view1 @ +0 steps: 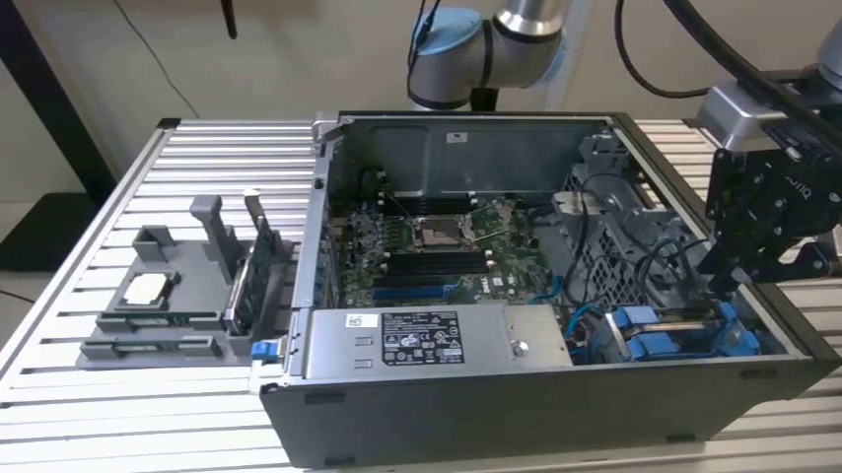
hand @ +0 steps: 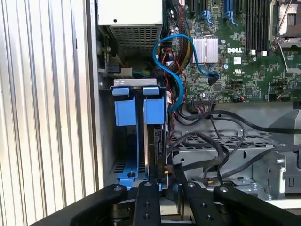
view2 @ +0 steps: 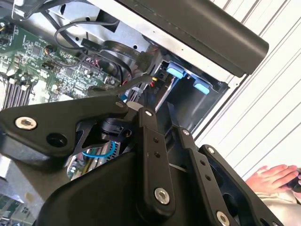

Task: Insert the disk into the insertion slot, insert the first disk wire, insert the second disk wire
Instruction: 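Insert the first disk wire, then insert the second disk wire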

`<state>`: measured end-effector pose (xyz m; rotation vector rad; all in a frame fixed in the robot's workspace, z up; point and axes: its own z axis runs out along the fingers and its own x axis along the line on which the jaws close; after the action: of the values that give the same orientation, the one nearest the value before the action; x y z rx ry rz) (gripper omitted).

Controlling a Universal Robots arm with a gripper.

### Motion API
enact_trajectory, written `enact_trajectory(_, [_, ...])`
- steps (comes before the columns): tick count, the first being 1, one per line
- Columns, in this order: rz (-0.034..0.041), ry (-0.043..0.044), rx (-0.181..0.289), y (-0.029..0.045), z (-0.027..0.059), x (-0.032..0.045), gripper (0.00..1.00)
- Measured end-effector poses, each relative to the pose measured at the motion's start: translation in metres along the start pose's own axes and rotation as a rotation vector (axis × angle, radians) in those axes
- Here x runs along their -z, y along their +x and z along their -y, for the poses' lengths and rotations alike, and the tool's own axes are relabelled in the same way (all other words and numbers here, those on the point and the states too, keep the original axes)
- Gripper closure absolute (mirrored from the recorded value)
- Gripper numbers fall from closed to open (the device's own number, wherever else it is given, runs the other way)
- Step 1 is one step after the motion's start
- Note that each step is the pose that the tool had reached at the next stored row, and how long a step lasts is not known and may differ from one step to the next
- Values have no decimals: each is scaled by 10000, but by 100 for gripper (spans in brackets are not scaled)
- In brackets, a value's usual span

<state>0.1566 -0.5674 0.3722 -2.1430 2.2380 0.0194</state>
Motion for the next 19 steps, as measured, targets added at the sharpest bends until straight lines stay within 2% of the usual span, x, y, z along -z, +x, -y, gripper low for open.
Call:
enact_trajectory(6, [-6,-49,-2,-5,79,0,73])
enact_trajectory(7, [-11,-66,-4,-8,89,37,73])
enact_trajectory(9, [-25,-71,-3,-14,92,159,73])
enact_trajectory(12, [-30,-72,-3,-16,94,218,73])
enact_trajectory(19, [-51,-71,-1,-21,98,225,73])
